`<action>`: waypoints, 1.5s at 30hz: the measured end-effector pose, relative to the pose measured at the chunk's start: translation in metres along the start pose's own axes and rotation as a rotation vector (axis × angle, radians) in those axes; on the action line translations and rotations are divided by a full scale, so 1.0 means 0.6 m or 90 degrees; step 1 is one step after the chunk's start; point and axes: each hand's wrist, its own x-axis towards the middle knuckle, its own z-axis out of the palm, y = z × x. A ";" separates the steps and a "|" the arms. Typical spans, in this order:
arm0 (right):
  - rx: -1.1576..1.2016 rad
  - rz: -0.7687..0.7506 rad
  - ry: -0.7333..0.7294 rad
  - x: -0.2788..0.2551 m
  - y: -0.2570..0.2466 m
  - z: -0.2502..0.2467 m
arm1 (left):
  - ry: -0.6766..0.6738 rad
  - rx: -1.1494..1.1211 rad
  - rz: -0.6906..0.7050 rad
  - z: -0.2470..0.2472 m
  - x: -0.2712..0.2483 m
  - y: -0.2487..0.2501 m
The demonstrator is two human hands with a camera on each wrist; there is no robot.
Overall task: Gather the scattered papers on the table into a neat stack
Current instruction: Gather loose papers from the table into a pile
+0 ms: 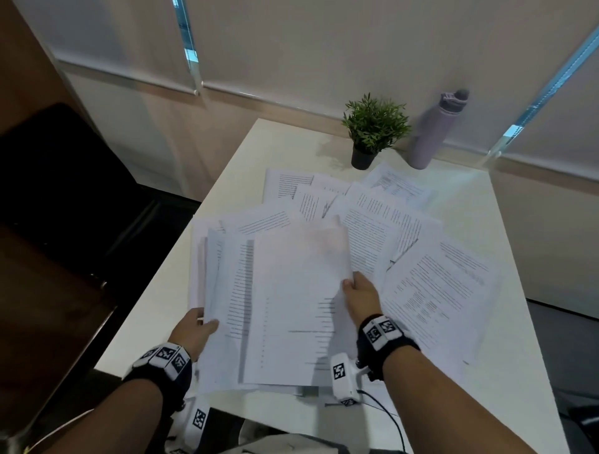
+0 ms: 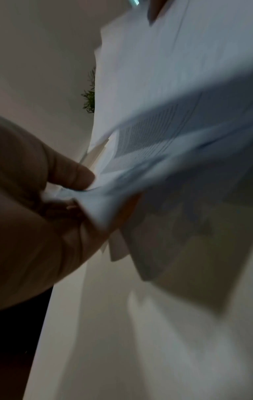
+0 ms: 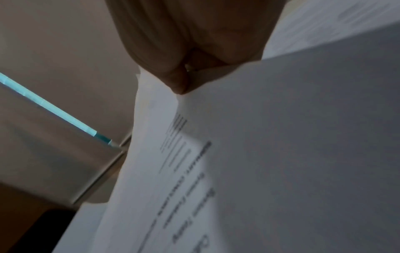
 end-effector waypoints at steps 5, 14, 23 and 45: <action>-0.048 -0.021 -0.112 -0.022 0.000 0.085 | 0.026 0.018 0.035 0.019 -0.014 -0.004; -0.662 -0.139 -0.282 0.023 0.058 0.048 | 0.121 0.123 0.141 -0.022 -0.018 -0.001; -0.706 -0.094 -0.311 0.015 0.078 0.032 | 0.369 0.165 0.308 -0.104 -0.046 0.077; -0.575 -0.087 -0.100 -0.026 0.152 -0.090 | 0.204 -0.120 0.244 0.035 -0.041 0.213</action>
